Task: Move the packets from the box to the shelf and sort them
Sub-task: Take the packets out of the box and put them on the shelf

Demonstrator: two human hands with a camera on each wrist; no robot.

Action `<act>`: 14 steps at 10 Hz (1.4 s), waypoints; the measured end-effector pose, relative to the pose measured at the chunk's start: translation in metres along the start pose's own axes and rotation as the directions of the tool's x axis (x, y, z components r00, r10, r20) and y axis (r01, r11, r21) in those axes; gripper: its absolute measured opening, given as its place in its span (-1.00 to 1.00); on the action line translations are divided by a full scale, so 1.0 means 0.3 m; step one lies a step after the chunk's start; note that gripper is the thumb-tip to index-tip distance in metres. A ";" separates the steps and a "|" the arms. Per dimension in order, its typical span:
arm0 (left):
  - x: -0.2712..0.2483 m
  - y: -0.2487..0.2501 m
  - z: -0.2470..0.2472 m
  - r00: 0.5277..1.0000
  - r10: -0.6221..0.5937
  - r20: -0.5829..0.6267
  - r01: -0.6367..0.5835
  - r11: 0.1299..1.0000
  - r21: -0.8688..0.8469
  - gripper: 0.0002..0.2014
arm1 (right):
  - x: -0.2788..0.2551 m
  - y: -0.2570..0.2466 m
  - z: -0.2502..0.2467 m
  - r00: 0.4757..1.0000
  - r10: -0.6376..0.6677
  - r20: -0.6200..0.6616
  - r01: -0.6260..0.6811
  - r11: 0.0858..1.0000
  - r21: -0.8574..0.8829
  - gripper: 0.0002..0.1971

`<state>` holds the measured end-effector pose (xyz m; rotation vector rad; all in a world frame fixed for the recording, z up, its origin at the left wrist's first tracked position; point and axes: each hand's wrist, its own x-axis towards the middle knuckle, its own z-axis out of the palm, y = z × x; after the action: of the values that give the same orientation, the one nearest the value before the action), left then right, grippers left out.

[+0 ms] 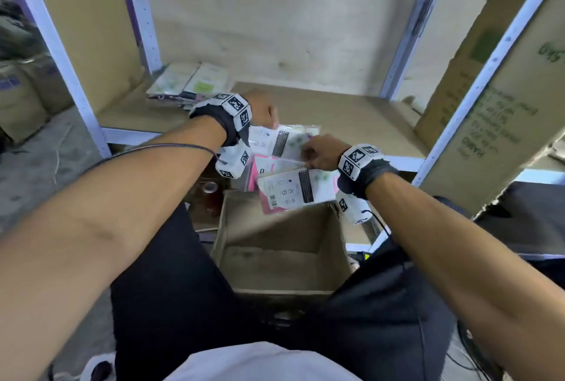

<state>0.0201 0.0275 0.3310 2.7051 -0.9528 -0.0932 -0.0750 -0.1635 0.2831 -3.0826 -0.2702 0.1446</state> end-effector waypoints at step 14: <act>0.372 -1.015 -0.230 0.503 -0.838 -0.212 0.470 0.472 -0.746 -0.64 | 1.150 -0.198 -0.135 0.943 0.279 0.182 -0.199 0.033 0.979 -0.79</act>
<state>0.3021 0.2012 0.3169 2.0759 0.3948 0.2096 0.2570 -0.0461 0.2957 -1.6053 0.3032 0.1493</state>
